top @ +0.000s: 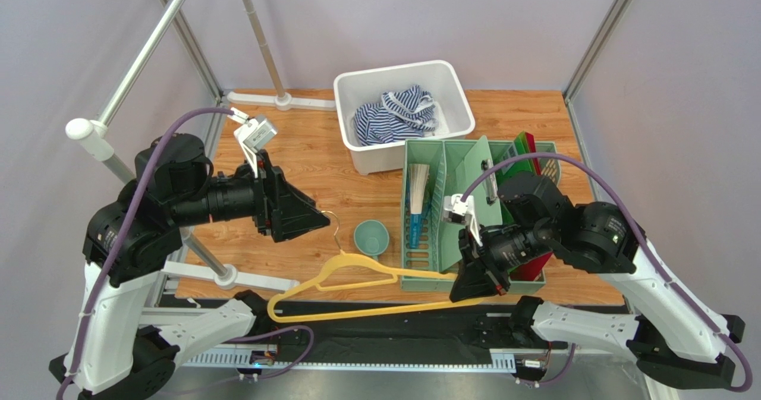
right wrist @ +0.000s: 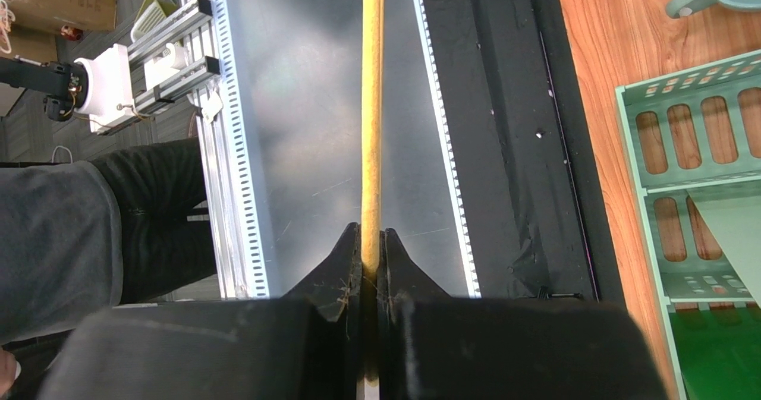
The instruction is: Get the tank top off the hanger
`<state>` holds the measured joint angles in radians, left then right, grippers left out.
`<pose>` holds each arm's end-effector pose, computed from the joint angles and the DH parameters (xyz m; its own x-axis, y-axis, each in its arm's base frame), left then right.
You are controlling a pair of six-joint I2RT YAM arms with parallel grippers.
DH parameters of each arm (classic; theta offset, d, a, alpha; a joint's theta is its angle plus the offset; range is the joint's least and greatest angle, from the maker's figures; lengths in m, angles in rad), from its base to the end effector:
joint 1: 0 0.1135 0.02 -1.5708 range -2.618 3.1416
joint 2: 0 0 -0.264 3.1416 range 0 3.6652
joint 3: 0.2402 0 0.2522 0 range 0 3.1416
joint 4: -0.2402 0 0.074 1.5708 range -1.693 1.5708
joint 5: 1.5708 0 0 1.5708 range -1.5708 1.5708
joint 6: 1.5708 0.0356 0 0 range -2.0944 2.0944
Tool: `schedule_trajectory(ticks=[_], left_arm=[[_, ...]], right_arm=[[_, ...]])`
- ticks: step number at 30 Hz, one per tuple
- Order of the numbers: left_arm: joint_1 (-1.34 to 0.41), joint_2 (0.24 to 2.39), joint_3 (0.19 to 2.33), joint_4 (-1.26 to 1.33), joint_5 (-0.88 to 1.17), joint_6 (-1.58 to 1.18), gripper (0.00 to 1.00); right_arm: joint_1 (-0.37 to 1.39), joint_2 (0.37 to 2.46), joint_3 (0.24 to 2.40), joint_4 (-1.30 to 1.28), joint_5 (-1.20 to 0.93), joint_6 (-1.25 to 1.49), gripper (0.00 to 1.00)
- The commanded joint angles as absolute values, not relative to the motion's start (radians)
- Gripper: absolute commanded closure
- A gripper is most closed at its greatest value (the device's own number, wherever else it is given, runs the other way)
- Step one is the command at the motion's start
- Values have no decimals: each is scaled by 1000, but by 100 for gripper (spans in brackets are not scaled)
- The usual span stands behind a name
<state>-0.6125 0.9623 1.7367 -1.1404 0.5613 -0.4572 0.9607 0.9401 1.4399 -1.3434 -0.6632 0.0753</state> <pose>0.0705 -0.0727 0.5070 -0.6571 0.0050 -0.7538 0.6724 0.4559 -0.5831 0.0499 0.1096 0.4205 -0.4930 -0.6018 -0.6283 -0.8456 0.1618 0.5086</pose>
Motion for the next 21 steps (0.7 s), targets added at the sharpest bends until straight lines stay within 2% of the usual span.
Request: schedule_trajectory(ticks=[1,5,6,11,15,16,17,19,21], left_arm=[[-604,974,1747,-1196,541,-442,26],[-604,960,1672,-1132,665,-472,31],[-603,959,1661,-1124,690,-477,37],[-598,916,1579,-1022,795,-499,52],[-584,902,1557,-1008,779,-476,85],[-583,900,1551,-1000,784,-472,86],[-583,897,1543,-988,790,-471,93],[-581,891,1526,-969,801,-457,99],[-580,885,1517,-956,810,-450,100]], right_arm=[[959,914,1450,-1321,-715,54,100],[959,916,1450,-1322,-712,54,100],[960,914,1450,-1324,-713,52,100],[959,911,1448,-1324,-716,52,100],[960,908,1445,-1324,-722,51,100],[959,904,1442,-1327,-726,49,100],[960,902,1440,-1327,-730,51,100],[959,900,1439,-1330,-741,51,100],[959,896,1440,-1330,-756,51,100]])
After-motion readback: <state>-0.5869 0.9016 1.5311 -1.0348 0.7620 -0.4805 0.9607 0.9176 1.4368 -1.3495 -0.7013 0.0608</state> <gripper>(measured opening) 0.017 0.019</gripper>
